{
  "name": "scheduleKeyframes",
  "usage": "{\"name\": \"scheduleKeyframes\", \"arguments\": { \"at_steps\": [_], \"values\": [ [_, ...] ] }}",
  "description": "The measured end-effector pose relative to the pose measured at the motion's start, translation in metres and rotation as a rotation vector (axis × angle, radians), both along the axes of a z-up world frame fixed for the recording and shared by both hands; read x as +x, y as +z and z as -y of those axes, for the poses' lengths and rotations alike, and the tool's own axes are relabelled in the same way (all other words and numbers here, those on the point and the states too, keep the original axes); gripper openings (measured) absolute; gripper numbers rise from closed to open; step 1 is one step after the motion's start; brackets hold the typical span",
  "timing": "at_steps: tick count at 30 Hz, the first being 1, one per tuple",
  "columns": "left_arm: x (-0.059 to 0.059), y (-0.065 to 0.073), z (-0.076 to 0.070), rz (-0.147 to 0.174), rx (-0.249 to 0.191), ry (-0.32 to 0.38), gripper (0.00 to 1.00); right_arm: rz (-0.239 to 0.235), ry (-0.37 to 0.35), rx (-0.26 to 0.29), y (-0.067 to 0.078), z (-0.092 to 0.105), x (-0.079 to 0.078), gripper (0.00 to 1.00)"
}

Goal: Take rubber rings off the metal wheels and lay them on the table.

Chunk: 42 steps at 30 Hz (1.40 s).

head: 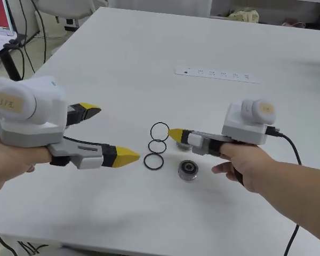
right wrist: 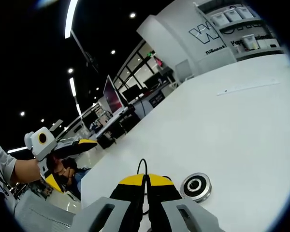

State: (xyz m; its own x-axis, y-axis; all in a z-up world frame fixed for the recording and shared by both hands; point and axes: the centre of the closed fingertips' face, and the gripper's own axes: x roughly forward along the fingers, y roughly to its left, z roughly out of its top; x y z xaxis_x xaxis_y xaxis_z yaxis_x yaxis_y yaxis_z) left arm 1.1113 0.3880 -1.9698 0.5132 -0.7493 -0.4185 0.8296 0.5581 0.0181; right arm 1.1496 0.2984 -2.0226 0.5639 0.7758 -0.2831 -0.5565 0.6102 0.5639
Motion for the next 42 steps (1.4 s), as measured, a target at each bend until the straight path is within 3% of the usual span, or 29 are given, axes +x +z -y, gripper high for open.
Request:
{"name": "scheduleKeyframes", "arguments": {
  "at_steps": [14,27,33,42],
  "values": [
    [-0.002,-0.001,-0.011,-0.006,0.0,0.026,0.83,-0.029,0.02,-0.036,-0.019,-0.006,0.0,0.0],
    [-0.003,-0.004,-0.015,-0.014,0.008,0.031,0.83,-0.045,0.003,-0.106,-0.035,-0.001,0.004,0.0],
    [-0.005,-0.006,-0.014,-0.014,0.018,0.024,0.83,-0.033,0.0,-0.122,-0.035,-0.001,0.007,0.0],
    [-0.009,-0.007,-0.012,-0.019,0.029,0.016,0.83,-0.007,0.017,-0.129,-0.029,-0.005,0.002,0.14]
  ]
}}
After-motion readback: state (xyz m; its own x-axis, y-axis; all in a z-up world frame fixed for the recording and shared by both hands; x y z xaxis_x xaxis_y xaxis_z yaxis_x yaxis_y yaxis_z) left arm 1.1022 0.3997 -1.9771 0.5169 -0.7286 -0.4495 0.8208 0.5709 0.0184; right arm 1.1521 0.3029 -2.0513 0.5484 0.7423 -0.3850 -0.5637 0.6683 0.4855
